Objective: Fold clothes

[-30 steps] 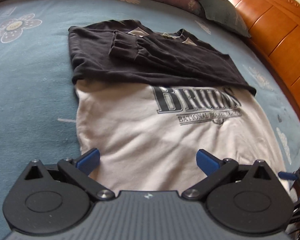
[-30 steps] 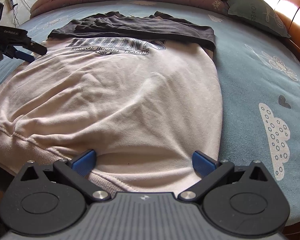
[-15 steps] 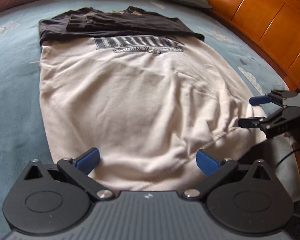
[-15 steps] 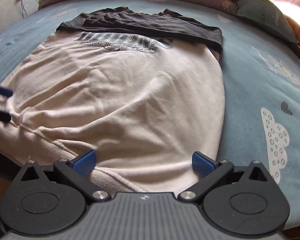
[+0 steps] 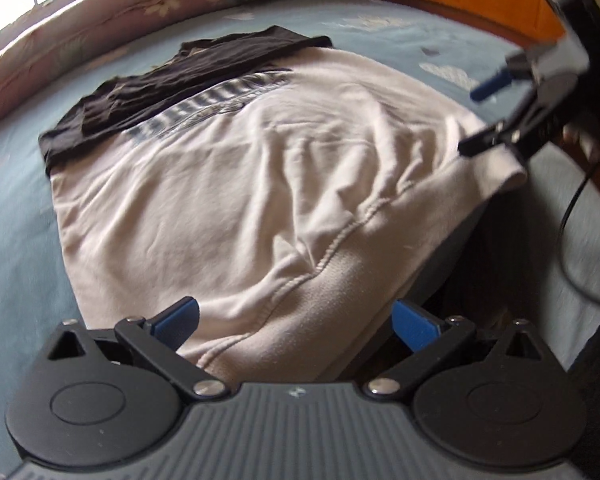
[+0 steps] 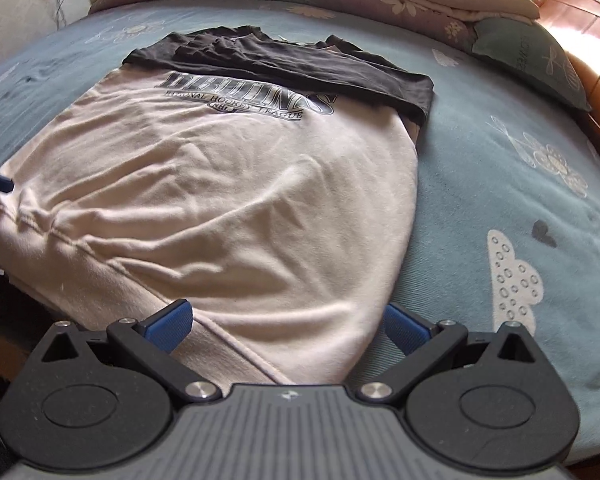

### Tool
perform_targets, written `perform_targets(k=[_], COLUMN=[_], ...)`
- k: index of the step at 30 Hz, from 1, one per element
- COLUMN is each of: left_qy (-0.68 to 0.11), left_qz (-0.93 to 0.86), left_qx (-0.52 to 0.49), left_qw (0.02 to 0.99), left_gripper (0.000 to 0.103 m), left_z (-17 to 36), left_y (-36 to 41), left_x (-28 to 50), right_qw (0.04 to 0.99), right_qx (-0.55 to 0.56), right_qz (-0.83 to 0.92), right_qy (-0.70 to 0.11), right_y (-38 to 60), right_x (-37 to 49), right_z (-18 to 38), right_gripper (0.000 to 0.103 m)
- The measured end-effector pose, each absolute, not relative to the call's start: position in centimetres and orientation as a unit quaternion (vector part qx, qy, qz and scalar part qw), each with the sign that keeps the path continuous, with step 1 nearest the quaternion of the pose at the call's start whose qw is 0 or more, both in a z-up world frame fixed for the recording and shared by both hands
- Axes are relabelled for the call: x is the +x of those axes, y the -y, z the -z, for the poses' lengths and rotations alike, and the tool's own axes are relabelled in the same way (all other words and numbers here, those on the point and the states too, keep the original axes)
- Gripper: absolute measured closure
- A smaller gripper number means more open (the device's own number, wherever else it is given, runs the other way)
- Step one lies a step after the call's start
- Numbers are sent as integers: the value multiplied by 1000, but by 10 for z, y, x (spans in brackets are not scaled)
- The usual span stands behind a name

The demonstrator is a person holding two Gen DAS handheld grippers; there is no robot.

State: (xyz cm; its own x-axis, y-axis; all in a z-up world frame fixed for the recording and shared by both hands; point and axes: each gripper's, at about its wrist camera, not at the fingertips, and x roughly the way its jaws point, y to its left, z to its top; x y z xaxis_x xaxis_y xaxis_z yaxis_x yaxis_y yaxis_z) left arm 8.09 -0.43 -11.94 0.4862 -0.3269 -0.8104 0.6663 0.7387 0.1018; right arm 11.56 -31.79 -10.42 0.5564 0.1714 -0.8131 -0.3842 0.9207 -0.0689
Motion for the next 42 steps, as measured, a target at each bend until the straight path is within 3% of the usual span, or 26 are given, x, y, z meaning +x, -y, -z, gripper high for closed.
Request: perform_targets(k=[6, 12, 28, 42], left_qy=[-444, -429, -269, -218], left_qz=[276, 260, 257, 220], left_qx=[168, 208, 499, 482], left_qw=[836, 840, 783, 820], left_gripper=[1, 1, 1, 1], left_z=[129, 125, 159, 127], left_y=[-11, -14, 19, 0], left_x=[80, 73, 22, 23], right_qw=[862, 870, 857, 835], right_qx=[-98, -95, -137, -213], right_qz=[-174, -194, -239, -329], right_qy=[-466, -443, -435, -386], right_y=[334, 327, 273, 215], right_x=[111, 107, 101, 76], right_z=[108, 93, 85, 85], right_gripper=[0, 0, 0, 0])
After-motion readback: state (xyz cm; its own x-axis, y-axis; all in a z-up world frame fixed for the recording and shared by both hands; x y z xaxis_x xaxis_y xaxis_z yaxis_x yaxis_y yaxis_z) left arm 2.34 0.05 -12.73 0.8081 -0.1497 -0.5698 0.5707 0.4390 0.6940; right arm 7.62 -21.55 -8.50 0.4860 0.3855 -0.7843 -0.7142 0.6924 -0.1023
